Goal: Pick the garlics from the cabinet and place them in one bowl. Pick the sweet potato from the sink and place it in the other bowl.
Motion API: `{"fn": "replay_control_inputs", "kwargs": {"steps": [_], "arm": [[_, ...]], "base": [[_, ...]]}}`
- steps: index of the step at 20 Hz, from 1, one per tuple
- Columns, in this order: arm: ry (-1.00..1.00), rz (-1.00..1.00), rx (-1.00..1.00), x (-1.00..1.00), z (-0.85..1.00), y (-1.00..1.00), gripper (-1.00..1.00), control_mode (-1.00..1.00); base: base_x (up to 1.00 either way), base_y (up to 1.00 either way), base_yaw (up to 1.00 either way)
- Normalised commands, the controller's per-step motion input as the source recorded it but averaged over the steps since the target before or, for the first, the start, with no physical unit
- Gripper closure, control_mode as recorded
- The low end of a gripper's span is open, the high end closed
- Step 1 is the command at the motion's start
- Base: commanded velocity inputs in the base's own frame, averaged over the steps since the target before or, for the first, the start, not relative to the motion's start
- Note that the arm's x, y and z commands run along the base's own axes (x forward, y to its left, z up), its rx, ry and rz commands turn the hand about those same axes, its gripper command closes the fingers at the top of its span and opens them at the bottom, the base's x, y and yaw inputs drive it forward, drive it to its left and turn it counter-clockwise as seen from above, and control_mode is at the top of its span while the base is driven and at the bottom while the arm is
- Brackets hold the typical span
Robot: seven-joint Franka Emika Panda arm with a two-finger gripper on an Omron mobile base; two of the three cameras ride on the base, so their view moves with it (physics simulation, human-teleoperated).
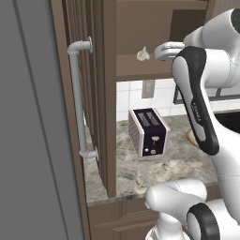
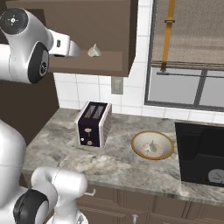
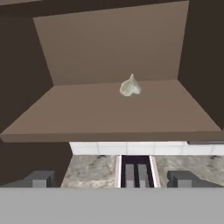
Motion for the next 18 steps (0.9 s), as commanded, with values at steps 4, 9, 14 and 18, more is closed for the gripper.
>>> {"fn": "replay_control_inputs", "kwargs": {"steps": [4,9,14,18], "arm": [[0.01,0.00,0.00,0.59,0.00,-0.07,-1.00,-1.00],[0.05,0.00,-0.01,0.79,0.00,0.00,-1.00,-1.00],[0.05,0.00,-0.02,0.66,0.00,0.00,-1.00,-1.00],[0.01,0.00,-0.03,0.74,-0.03,0.00,-1.00,-1.00]], "base": [[0.00,0.00,0.00],[0.00,0.00,0.00],[0.00,0.00,0.00],[0.00,0.00,0.00]]}}
